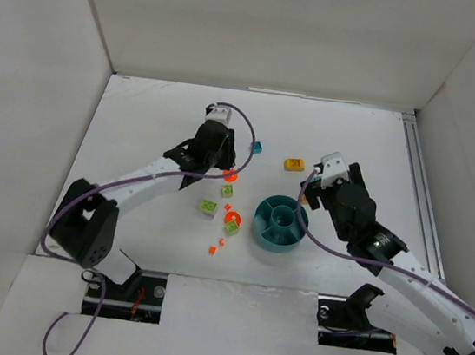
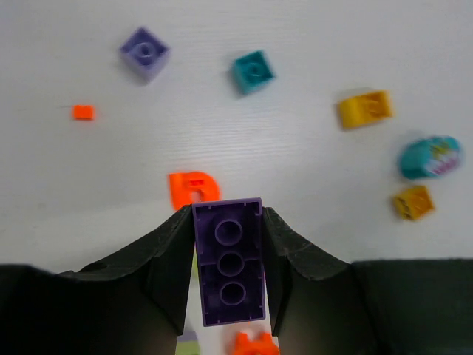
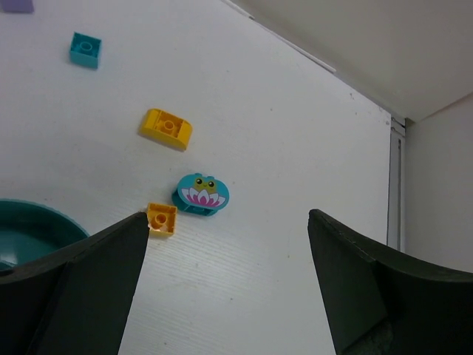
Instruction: Sort the legos into containers by color
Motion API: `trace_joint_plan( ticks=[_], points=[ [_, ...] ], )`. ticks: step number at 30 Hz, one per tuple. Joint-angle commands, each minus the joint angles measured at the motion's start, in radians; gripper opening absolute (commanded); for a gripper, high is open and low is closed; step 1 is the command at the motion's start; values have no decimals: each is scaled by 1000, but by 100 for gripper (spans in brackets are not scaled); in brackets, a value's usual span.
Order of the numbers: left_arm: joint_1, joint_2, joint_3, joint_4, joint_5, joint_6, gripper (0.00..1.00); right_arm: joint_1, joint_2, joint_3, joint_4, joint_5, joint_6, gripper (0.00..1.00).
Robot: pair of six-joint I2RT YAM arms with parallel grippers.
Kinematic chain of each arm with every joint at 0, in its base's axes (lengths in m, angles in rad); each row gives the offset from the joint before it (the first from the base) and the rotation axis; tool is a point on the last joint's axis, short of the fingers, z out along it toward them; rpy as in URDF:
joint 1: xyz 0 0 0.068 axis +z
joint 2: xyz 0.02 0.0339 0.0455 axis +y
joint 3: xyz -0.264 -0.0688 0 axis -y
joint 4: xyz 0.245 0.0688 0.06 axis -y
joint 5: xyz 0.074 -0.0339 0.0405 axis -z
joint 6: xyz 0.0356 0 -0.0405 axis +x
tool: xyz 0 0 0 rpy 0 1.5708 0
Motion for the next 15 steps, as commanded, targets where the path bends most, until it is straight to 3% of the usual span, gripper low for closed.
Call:
trace_joint_plan(
  ticks=[1, 5, 15],
  points=[
    [-69, -154, -76, 81, 145, 69, 10, -5, -78, -12, -21, 4, 36, 93],
    [-129, -262, -165, 193, 269, 59, 14, -5, -159, -32, -69, 4, 58, 93],
    [-272, -351, -270, 281, 234, -62, 18, -5, -246, -75, -95, -16, 68, 93]
  ],
)
